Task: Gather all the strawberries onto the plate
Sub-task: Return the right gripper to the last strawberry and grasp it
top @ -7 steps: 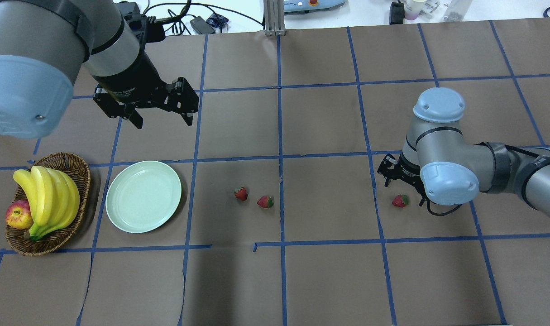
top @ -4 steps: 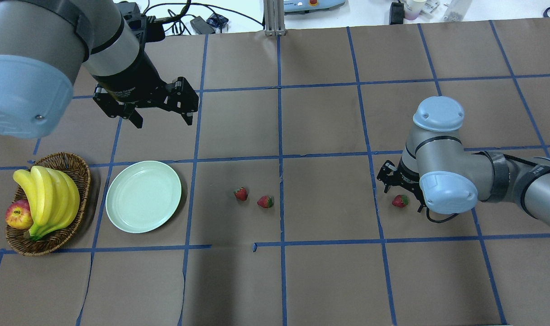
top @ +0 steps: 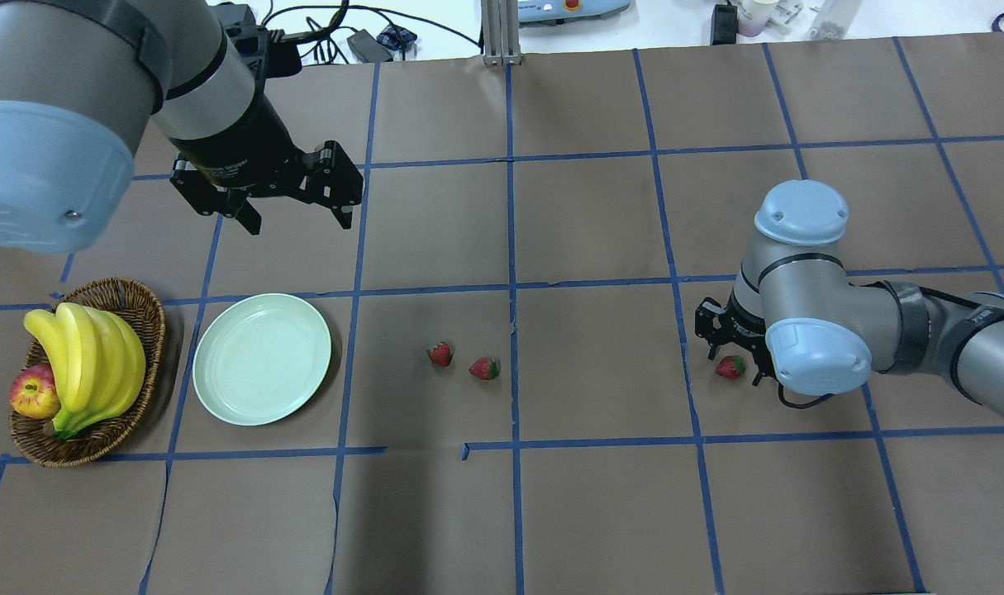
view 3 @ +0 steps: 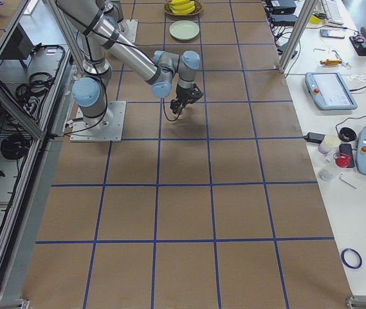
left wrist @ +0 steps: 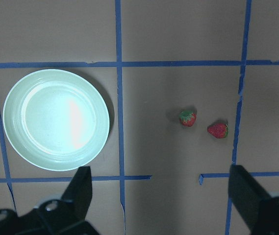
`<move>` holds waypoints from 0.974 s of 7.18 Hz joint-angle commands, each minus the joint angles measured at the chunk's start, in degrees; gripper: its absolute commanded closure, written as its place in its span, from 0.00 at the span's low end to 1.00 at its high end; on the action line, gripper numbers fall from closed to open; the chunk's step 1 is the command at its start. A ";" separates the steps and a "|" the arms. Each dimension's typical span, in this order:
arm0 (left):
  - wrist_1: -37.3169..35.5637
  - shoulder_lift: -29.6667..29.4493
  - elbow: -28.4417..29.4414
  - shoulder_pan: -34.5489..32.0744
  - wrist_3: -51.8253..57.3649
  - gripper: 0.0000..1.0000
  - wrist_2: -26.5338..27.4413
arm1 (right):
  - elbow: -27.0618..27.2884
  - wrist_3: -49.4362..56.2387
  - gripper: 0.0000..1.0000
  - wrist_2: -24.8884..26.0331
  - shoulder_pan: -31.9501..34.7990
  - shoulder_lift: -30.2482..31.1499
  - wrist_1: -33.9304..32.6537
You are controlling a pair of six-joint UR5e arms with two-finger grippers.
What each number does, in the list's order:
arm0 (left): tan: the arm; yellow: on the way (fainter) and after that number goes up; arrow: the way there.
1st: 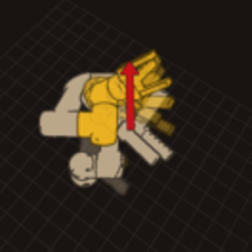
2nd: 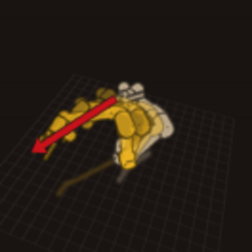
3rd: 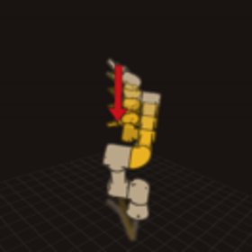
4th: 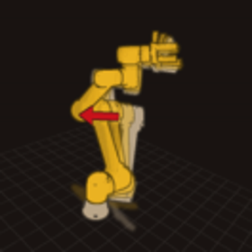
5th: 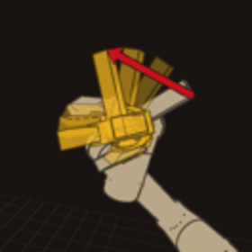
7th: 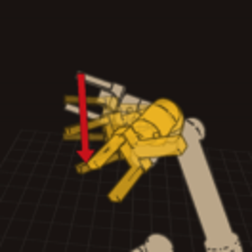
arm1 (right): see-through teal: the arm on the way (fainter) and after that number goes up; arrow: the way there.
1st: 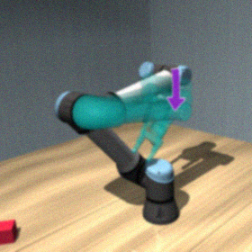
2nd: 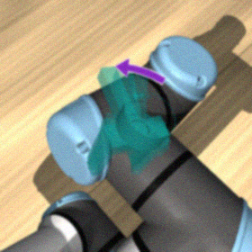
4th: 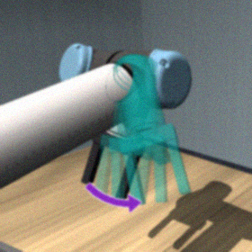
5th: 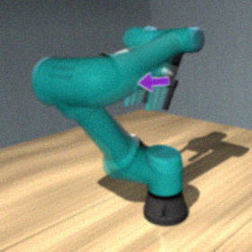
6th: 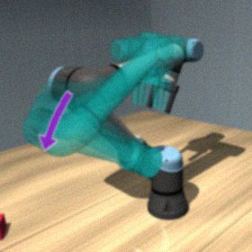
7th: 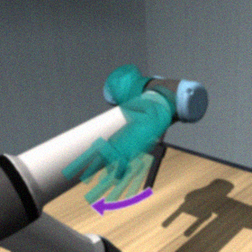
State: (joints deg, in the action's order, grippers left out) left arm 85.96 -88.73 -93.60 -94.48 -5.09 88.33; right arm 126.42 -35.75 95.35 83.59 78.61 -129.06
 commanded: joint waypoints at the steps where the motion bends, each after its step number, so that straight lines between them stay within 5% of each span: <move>1: 0.00 0.05 0.00 0.00 -0.01 0.00 0.00 | -0.21 -0.90 1.00 0.01 -0.01 0.05 -0.75; 3: 0.00 0.05 0.08 0.00 0.08 0.00 0.00 | -3.17 0.05 1.00 -0.60 0.43 1.01 -0.75; 5: 0.00 0.05 0.08 0.00 0.60 0.00 0.00 | -8.28 3.29 1.00 -11.97 5.67 1.37 -1.18; 7: 0.00 0.13 0.17 0.00 0.87 0.00 0.09 | -8.03 4.62 1.00 -19.45 16.46 -0.73 -12.93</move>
State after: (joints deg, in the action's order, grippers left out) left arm 85.96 -88.63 -93.46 -94.48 -4.44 88.35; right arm 118.67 -32.32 81.68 93.41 79.23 -136.20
